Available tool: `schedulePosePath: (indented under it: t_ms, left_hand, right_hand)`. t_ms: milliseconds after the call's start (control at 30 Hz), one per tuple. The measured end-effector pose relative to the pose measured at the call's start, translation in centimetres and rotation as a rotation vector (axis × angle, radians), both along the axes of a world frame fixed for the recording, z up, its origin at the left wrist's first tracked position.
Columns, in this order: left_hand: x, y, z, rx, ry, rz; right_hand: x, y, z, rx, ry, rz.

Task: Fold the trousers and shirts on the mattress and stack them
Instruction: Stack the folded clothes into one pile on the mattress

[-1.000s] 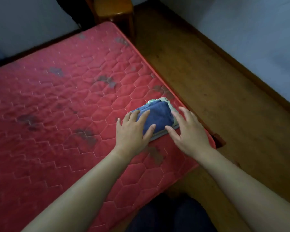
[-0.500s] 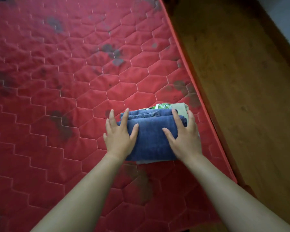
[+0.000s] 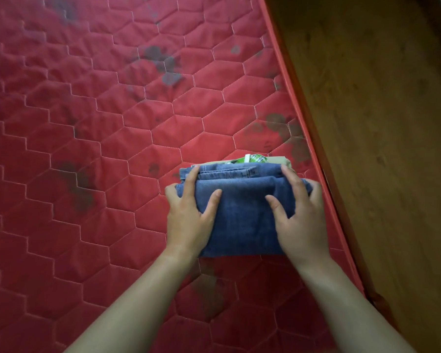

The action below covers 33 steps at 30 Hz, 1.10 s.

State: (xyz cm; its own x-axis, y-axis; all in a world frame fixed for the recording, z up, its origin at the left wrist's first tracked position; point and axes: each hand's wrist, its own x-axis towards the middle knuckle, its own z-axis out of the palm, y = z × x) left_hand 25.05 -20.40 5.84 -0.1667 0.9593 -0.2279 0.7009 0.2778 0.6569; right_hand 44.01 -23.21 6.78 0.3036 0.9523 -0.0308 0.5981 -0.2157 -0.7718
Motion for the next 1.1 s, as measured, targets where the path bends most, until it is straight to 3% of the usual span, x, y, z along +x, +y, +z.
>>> schedulePosePath:
  t_ms: [67,200,433,667,800,1100]
  left_hand:
    - [0.3,-0.1,-0.5,-0.032,0.020,0.017]
    - [0.5,0.0,-2.5,-0.150,0.129,0.033]
    - [0.5,0.7,-4.2,-0.064,0.004,0.055]
    - [0.8,2.7,-5.8,-0.264,-0.044,0.100]
    - [0.1,3.5,-6.6,-0.339,-0.189,0.114]
    - [-0.6,3.5,-6.7,-0.404,-0.257,0.073]
  right_hand:
    - [0.3,0.6,-0.3,-0.044,-0.065,0.015]
    - [-0.2,1.4,-2.7,-0.343,-0.260,0.045]
    - [1.3,2.4,-5.3,-0.375,0.068,0.100]
    - [1.6,4.7,-7.1,-0.607,0.080,0.084]
    - [2.0,5.2,-7.8,-0.646,0.137,0.062]
    - [2.4,5.0,-8.2,-0.677,0.088,0.072]
